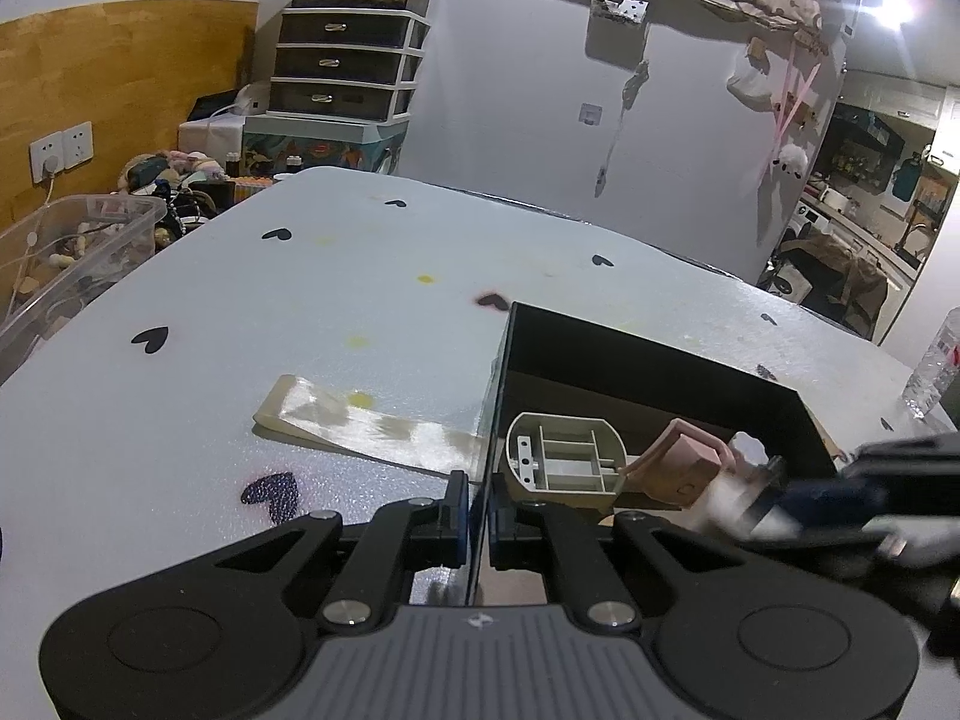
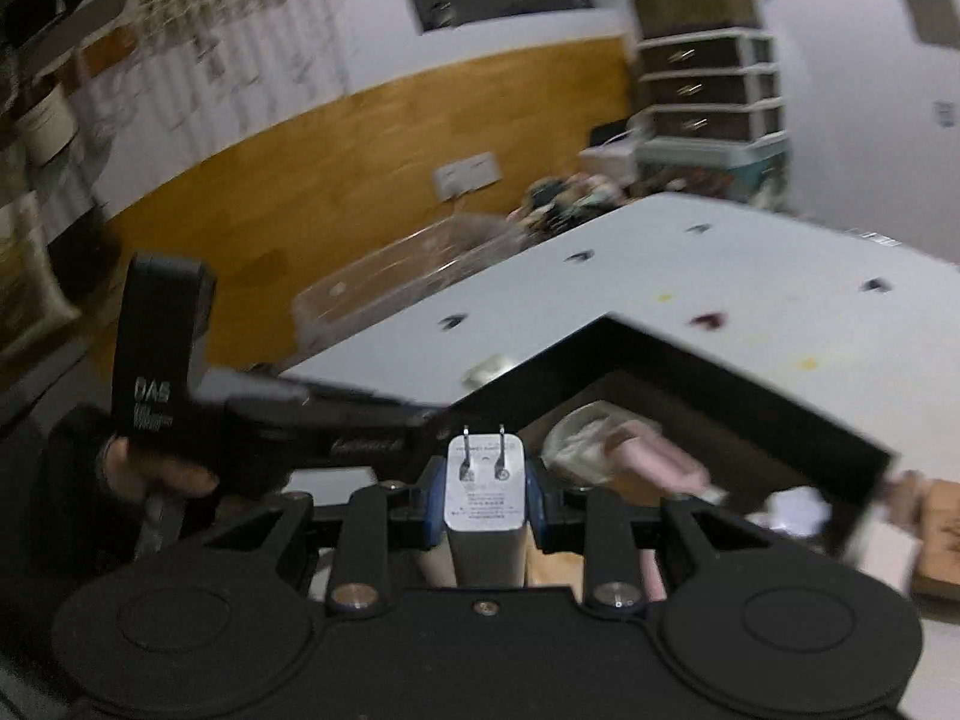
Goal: Organize rigid objects
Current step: 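Lower the white charger into the black box and open the right gripper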
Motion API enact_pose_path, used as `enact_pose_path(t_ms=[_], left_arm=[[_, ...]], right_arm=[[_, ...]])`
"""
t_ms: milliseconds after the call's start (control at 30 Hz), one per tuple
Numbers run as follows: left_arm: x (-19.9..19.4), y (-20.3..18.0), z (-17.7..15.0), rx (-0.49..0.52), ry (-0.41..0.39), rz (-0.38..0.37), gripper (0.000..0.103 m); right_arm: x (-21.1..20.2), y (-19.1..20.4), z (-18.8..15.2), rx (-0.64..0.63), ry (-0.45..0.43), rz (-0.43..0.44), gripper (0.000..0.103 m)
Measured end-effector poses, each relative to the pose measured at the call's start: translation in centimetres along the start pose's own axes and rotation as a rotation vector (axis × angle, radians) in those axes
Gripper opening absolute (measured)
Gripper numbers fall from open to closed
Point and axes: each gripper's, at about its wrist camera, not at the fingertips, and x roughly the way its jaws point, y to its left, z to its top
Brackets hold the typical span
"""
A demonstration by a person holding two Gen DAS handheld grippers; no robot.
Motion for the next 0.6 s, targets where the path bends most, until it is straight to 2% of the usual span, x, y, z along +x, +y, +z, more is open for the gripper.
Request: enact_pose_path(t_ms=[100, 233, 300, 367, 433, 600], left_arm=[[0.0, 0.1, 0.1, -0.004, 0.003, -0.008, 0.007], [0.1, 0.2, 0.1, -0.006, 0.003, -0.013, 0.007], [0.1, 0.2, 0.1, -0.008, 0.003, -0.014, 0.007], [0.1, 0.2, 0.1, -0.009, 0.004, -0.014, 0.007], [0.1, 0.2, 0.1, -0.008, 0.004, -0.012, 0.007], [0.1, 0.2, 0.1, -0.007, 0.004, -0.007, 0.007]], right_arm=[[1.0, 0.4, -0.2, -0.030, 0.026, 0.030, 0.028], [2.4, -0.2, -0.3, -0.009, 0.071, 0.057, 0.029], [2.6, -0.7, -0.6, 0.016, 0.093, 0.099, 0.034], [2.3, -0.6, -0.5, 0.017, 0.080, 0.099, 0.037], [1.6, -0.8, -0.5, 0.025, 0.065, 0.117, 0.045], [0.6, -0.6, -0.4, 0.012, 0.057, 0.098, 0.046]])
